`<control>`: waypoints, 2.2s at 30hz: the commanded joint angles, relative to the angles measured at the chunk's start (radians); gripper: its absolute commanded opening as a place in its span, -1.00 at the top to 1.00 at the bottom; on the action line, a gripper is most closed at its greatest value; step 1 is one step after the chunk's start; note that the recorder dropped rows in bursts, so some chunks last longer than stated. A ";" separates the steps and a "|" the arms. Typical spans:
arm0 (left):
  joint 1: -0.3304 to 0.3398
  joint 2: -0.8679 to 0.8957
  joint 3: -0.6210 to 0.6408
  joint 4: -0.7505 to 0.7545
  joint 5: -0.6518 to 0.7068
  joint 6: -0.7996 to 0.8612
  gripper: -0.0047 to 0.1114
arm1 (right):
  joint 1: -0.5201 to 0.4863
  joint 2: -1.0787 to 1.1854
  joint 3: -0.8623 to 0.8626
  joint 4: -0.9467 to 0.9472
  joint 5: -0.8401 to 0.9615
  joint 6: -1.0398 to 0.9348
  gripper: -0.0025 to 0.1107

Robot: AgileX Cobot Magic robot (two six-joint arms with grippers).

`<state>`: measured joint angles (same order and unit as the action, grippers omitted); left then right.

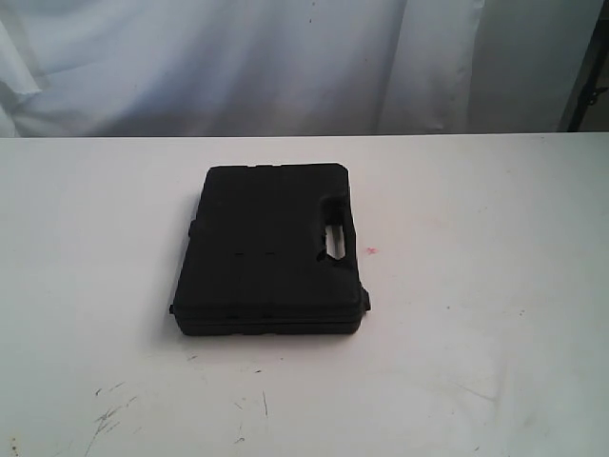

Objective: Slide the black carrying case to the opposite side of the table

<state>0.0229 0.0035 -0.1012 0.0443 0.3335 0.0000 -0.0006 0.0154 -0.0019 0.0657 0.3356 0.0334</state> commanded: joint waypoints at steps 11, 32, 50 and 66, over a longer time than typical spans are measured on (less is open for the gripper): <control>0.000 -0.003 0.100 -0.006 -0.022 0.007 0.92 | -0.008 -0.004 0.002 0.004 -0.009 0.004 0.96; 0.000 -0.003 0.101 -0.006 -0.016 0.000 0.92 | -0.008 -0.004 0.002 0.004 -0.009 0.004 0.96; 0.000 -0.003 0.101 -0.006 -0.016 0.007 0.92 | -0.008 -0.004 0.002 0.004 -0.009 0.004 0.96; 0.000 -0.003 0.101 -0.006 -0.016 0.007 0.92 | -0.008 -0.004 0.002 -0.087 -0.054 0.003 0.96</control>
<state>0.0229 0.0035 -0.0044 0.0443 0.3239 0.0000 -0.0006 0.0154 -0.0019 0.0237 0.3336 0.0334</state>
